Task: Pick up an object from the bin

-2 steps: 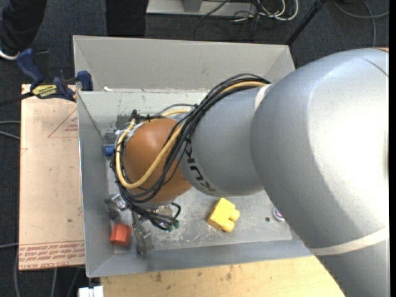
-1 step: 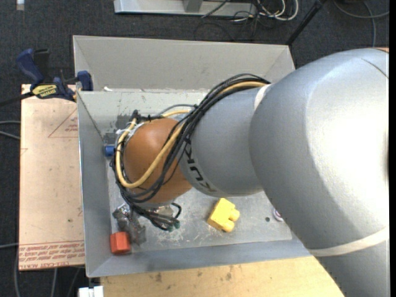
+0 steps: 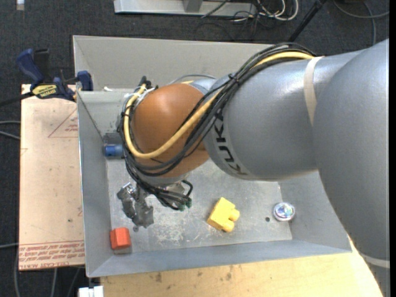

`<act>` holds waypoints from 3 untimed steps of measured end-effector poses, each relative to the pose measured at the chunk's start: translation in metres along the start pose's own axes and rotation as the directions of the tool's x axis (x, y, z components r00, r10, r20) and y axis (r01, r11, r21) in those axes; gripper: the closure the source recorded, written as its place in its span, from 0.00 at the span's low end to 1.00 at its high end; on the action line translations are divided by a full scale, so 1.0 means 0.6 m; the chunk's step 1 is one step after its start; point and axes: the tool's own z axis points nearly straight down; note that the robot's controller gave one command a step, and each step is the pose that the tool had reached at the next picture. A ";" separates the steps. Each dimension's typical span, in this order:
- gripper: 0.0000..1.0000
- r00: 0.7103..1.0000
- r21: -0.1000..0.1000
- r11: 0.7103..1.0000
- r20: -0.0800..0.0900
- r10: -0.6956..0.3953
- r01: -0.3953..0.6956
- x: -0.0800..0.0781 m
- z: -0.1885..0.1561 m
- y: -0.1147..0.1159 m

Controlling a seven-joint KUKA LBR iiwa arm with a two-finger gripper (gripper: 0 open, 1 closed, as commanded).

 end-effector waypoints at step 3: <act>0.00 0.910 -0.002 0.910 -0.018 -0.414 0.414 0.014 0.167 0.008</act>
Offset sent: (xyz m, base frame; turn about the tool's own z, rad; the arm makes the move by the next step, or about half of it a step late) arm 0.0000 0.0000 0.0000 0.0000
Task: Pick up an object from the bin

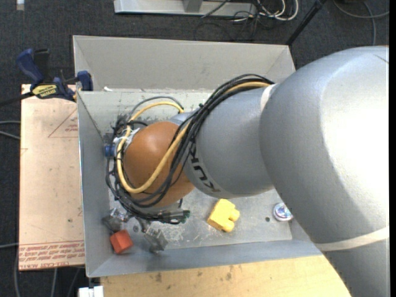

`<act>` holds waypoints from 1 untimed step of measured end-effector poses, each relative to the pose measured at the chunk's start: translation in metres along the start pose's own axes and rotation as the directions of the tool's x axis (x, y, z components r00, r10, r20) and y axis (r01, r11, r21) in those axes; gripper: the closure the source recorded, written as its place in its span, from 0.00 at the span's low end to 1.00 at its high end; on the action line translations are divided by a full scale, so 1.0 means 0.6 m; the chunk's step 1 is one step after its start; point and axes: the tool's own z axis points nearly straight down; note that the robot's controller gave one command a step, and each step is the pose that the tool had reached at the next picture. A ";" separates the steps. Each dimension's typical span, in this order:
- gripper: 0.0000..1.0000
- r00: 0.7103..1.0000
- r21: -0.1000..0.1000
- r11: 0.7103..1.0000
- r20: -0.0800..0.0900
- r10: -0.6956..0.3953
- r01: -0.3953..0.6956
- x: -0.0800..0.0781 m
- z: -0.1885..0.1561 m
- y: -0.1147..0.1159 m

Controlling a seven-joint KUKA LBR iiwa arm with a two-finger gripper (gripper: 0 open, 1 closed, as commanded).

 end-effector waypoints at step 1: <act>0.00 0.950 0.006 0.950 0.004 -0.312 0.312 0.002 0.000 0.003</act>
Offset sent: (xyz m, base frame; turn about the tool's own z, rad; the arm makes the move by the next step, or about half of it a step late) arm -0.0054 0.0033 -0.0013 -0.3246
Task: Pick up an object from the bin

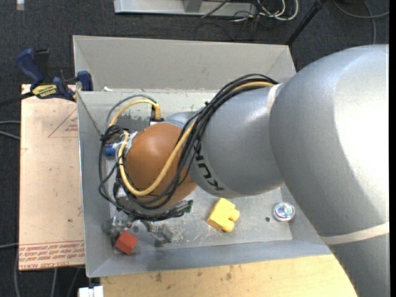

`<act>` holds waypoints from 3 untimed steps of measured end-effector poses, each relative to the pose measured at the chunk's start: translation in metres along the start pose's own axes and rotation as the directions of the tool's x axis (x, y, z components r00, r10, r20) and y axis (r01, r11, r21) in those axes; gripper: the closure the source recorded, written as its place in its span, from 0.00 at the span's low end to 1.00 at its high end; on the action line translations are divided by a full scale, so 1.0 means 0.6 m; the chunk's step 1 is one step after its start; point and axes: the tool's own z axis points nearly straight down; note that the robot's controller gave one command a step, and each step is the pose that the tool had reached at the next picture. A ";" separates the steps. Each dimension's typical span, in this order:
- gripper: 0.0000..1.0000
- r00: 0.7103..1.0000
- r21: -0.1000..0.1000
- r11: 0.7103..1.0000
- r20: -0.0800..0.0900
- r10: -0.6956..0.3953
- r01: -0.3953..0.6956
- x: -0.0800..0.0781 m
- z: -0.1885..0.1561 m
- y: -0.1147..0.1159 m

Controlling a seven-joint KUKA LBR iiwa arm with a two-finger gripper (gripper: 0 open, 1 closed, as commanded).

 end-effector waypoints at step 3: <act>1.00 0.984 -0.002 0.984 0.008 -0.176 0.176 0.013 -0.247 -0.067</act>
Offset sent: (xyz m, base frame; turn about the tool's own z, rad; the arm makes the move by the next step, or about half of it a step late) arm 0.0000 0.0000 0.0000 0.0000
